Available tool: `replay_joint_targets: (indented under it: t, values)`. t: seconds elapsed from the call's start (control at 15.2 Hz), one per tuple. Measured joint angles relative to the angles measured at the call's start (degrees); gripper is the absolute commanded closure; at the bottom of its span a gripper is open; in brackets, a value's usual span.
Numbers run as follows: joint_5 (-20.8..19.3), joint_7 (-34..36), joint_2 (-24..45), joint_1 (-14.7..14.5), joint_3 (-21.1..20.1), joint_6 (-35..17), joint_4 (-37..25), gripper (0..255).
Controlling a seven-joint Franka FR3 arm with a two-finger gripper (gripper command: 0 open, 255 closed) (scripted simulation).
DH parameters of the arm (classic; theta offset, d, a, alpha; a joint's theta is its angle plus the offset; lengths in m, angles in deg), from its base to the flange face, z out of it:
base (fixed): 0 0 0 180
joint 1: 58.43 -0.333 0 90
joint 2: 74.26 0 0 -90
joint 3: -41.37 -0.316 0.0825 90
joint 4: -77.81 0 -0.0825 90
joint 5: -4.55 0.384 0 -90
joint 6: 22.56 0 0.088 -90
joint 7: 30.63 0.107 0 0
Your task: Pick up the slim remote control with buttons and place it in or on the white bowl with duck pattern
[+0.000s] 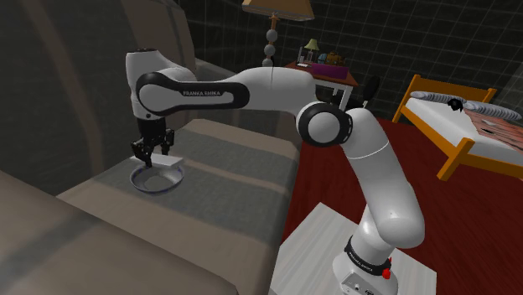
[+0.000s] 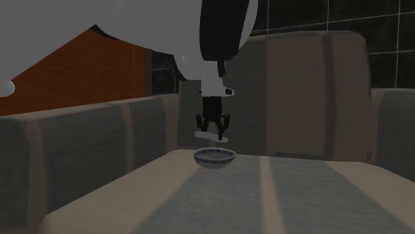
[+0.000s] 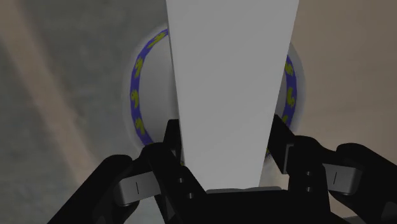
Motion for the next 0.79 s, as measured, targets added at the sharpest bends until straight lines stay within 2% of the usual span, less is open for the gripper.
replay_joint_targets:
  t: [0.66, 0.79]
  values:
    - [-0.4, 0.8, 0.2, 1.0, 0.1, -7.1, 6.9, 255]
    - [-0.4, 0.8, 0.4, 1.0, 0.1, -7.2, 6.8, 255]
